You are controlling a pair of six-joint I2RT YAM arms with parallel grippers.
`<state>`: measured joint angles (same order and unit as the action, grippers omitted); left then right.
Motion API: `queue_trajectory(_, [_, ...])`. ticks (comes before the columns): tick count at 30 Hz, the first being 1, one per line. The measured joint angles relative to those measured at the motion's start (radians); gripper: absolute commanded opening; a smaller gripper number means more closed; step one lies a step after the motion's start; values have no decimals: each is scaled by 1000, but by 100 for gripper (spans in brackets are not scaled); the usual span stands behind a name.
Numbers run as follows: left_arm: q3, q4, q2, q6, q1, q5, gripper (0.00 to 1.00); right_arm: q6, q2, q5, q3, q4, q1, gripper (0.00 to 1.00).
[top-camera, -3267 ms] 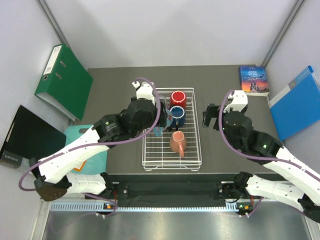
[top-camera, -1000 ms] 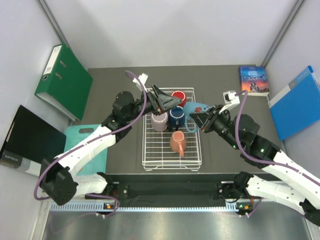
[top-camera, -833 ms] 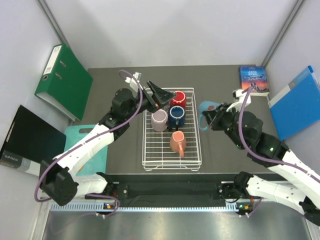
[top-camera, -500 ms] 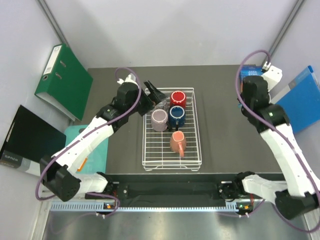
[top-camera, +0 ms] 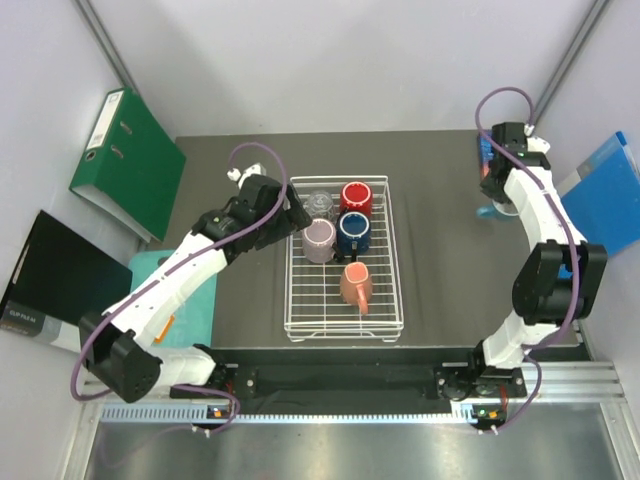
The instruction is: Unload the cups from the dish rack
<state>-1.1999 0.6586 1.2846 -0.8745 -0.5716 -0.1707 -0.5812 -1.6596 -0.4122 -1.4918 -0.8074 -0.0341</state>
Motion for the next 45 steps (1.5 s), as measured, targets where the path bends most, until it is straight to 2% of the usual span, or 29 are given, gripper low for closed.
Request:
queue_trajectory(9, [93, 29, -45, 33, 0, -21, 99, -52, -148, 83, -42, 35, -113, 0])
queue_trajectory(17, [99, 61, -44, 41, 0, -17, 99, -88, -271, 186, -115, 22, -126, 0])
queue_trajectory(25, [98, 76, -19, 41, 0, -17, 99, -106, -320, 209, -158, 21, -134, 0])
queue_trajectory(28, [98, 80, -15, 40, 0, -13, 99, -111, -346, 212, -160, 19, -142, 11])
queue_trajectory(29, [98, 80, -14, 40, 0, -11, 99, -110, -350, 216, -164, 21, -143, 24])
queue_trajectory(31, [98, 80, -9, 39, 0, -8, 99, -110, -359, 216, -178, 10, -144, 37])
queue_trajectory(32, [98, 81, -5, 39, 0, -5, 99, -107, -362, 216, -181, 13, -145, 48])
queue_trajectory(33, [98, 81, -1, 37, 0, -3, 99, -103, -364, 216, -186, 11, -146, 52])
queue_trajectory(35, [98, 83, 8, 37, 0, 0, 99, -96, -364, 220, -186, 15, -146, 58])
queue_trajectory(45, [98, 83, 20, 37, -2, 22, 99, -77, -311, 231, -199, 38, -143, 70])
